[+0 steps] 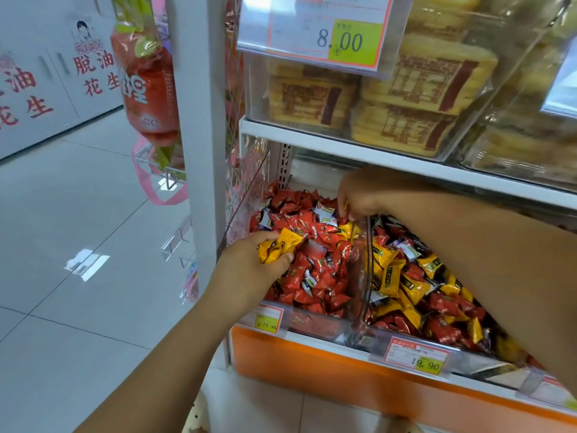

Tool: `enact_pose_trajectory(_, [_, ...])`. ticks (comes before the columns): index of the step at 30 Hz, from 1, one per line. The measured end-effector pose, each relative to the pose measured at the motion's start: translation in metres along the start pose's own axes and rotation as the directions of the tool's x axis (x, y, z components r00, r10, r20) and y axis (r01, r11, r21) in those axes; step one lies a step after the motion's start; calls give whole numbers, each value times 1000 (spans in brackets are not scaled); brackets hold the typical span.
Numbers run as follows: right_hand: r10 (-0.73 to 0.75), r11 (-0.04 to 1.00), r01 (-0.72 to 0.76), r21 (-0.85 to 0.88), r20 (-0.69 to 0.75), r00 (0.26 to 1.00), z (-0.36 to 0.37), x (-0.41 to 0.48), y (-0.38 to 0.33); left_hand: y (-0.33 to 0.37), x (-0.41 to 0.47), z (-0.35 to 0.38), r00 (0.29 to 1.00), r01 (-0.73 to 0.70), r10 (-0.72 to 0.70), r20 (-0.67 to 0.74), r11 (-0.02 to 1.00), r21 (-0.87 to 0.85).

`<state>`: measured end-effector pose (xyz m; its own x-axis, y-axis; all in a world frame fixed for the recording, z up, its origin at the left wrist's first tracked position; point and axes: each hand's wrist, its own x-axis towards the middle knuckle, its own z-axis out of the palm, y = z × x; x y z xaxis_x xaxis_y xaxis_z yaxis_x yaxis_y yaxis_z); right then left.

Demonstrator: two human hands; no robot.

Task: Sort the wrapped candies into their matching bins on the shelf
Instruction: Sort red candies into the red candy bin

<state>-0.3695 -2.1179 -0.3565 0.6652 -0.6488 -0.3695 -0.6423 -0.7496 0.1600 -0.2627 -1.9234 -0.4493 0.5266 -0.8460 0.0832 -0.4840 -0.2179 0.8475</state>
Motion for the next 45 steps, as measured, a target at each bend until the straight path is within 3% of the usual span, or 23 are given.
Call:
enact_pose_trajectory(5, [120, 961, -92, -262, 93, 988, 5, 19, -21, -1, 1, 0, 1000, 2, -2, 12, 1000, -23])
enact_pose_trajectory(10, [154, 954, -122, -273, 100, 983, 30, 42, -23, -1, 1, -3, 999, 8, -5, 33, 997, -77])
enact_pose_trajectory(14, [30, 994, -22, -105, 72, 997, 16, 31, -9, 1, 0, -6, 997, 28, -17, 72, 988, -153])
enact_pose_trajectory(16, [-61, 996, 61, 69, 6, 998, 10, 18, -2, 3, -1, -8, 996, 51, -34, 81, 975, -215])
enact_pose_trajectory(21, [-154, 829, 175, 532, -83, 985, 9, -20, -6, 14, -2, -10, 995, 88, -67, 69, 925, -369])
enact_pose_trajectory(27, [-77, 539, 221, 813, -214, 974, 32, -76, -15, 44, -6, 3, 980, 152, -54, 193, 828, -539])
enact_pose_trajectory(32, [163, 367, 240, 899, -316, 935, 64, -120, 2, 91, -20, 42, 982, 106, -4, 189, 838, -535])
enact_pose_trajectory(36, [362, 284, 257, 924, -352, 863, 99, -159, 43, 129, -30, 91, 963, -9, 115, 243, 917, -398])
enact_pose_trajectory(39, [506, 290, 245, 925, -366, 781, 119, -184, 84, 163, -28, 140, 933, -64, 171, 318, 945, -321])
enact_pose_trajectory(41, [626, 289, 252, 924, -381, 680, 132, -190, 118, 185, -20, 175, 922, -124, 202, 330, 962, -241])
enact_pose_trajectory(45, [782, 396, 130, 909, -408, 472, 146, -188, 184, 225, 8, 243, 897, -308, 296, 327, 951, -17])
